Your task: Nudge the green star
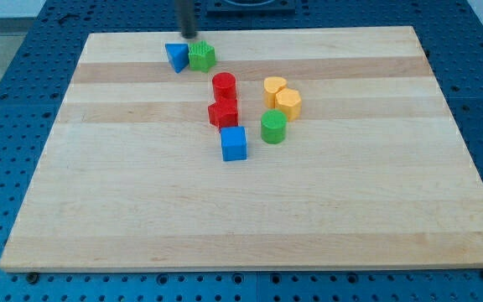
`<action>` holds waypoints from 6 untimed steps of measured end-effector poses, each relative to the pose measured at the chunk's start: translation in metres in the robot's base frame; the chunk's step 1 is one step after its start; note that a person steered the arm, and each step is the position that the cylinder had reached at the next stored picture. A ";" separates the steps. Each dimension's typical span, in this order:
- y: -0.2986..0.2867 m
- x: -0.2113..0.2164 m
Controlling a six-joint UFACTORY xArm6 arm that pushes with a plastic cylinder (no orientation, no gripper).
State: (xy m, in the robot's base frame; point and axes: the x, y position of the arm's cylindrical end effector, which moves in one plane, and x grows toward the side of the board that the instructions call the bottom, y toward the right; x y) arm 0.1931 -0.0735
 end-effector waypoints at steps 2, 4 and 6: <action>0.115 0.000; 0.039 0.047; -0.061 0.073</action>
